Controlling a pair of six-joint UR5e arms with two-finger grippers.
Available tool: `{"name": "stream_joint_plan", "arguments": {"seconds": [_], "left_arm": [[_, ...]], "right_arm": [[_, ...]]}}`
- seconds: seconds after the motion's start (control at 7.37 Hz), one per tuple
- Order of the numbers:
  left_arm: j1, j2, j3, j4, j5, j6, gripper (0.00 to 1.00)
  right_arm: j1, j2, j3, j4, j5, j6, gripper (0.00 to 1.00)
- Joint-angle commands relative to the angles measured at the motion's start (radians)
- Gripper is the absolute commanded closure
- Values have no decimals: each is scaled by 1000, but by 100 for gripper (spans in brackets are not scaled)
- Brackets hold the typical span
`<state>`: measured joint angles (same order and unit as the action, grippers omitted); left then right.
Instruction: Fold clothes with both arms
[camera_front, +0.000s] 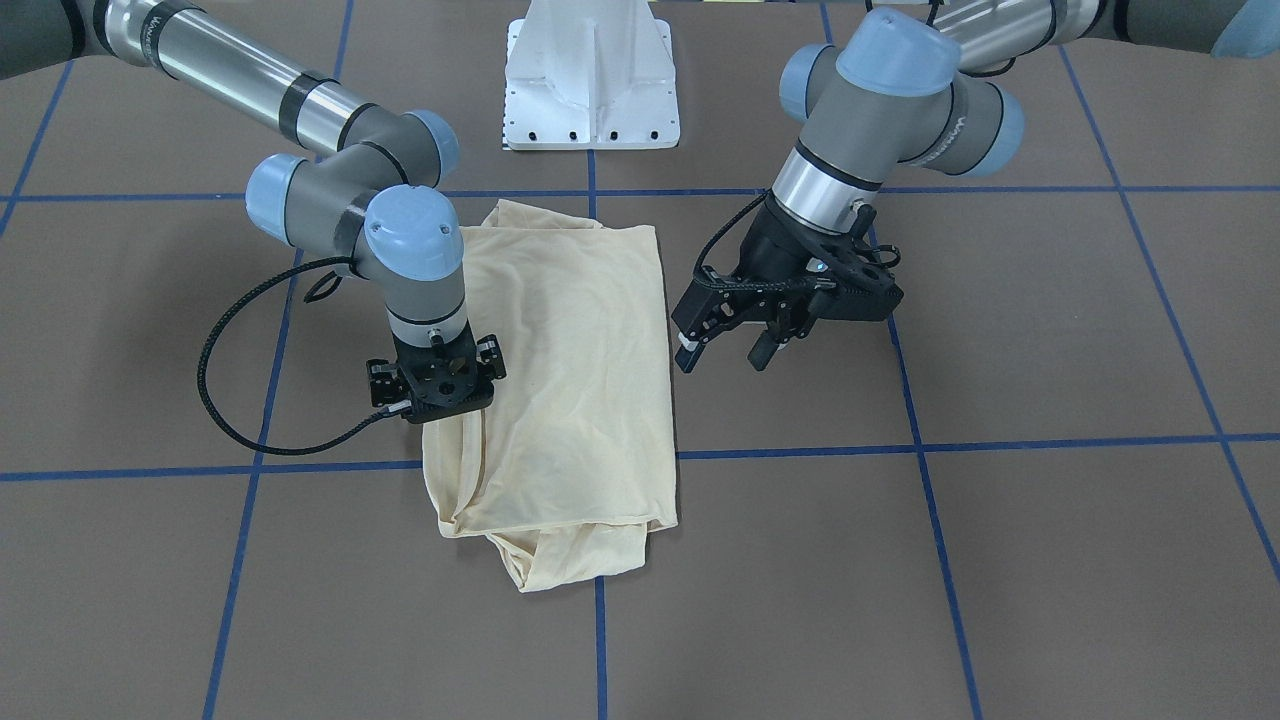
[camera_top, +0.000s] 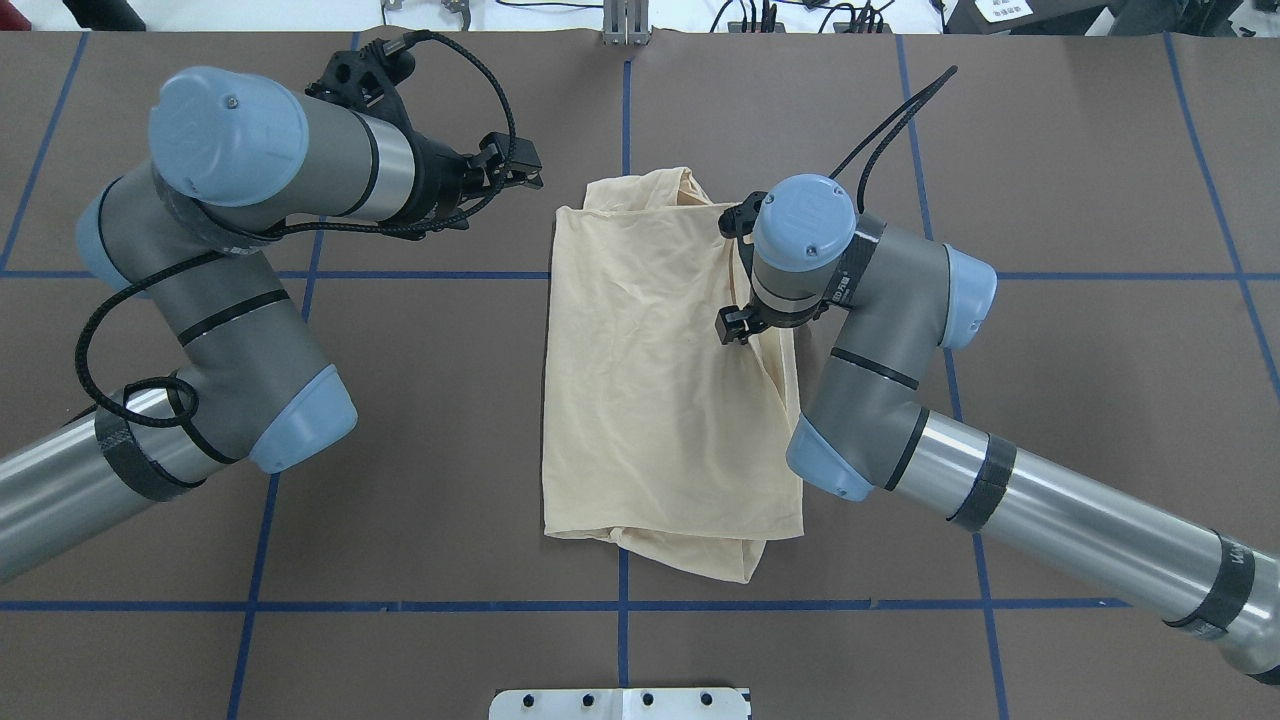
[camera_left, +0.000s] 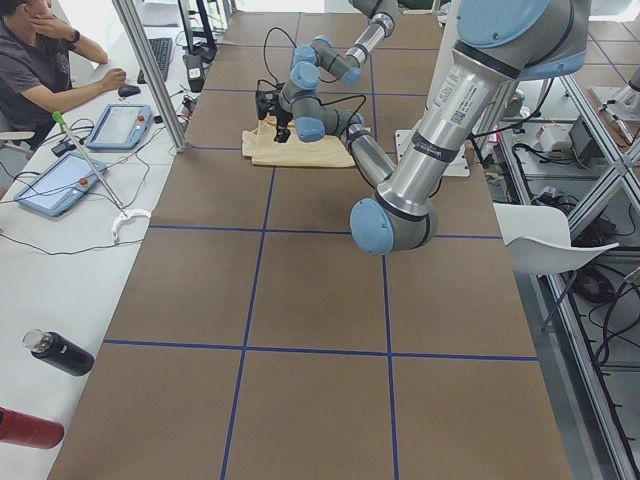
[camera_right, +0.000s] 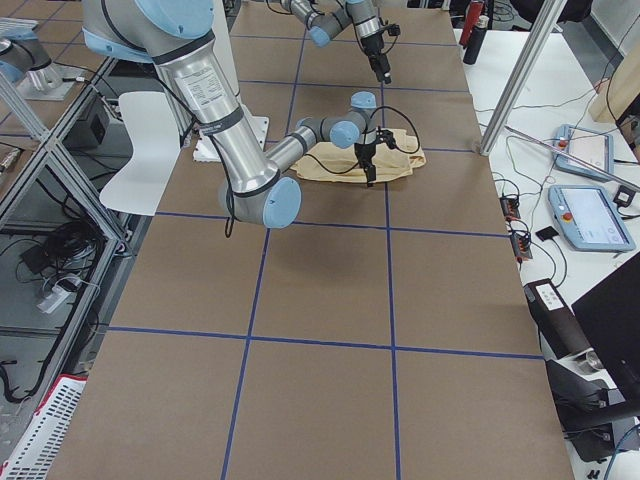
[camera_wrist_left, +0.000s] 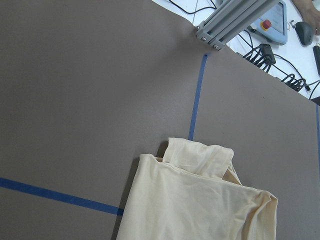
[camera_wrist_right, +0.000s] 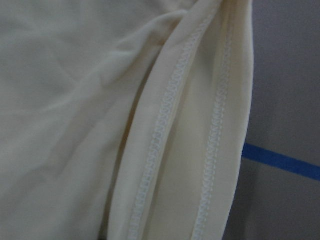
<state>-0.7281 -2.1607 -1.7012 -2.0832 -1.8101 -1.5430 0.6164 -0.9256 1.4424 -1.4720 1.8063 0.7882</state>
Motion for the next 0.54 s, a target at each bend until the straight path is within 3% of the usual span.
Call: {"name": "stream_joint_plan", "arguments": {"seconds": [0.0, 0.41], "left_arm": [[1, -4, 2, 0, 0, 0, 0], [3, -4, 0, 0, 0, -2, 0]], "right_arm": [[25, 1, -8, -20, 4, -38, 0], [81, -2, -8, -69, 24, -107, 0]]}}
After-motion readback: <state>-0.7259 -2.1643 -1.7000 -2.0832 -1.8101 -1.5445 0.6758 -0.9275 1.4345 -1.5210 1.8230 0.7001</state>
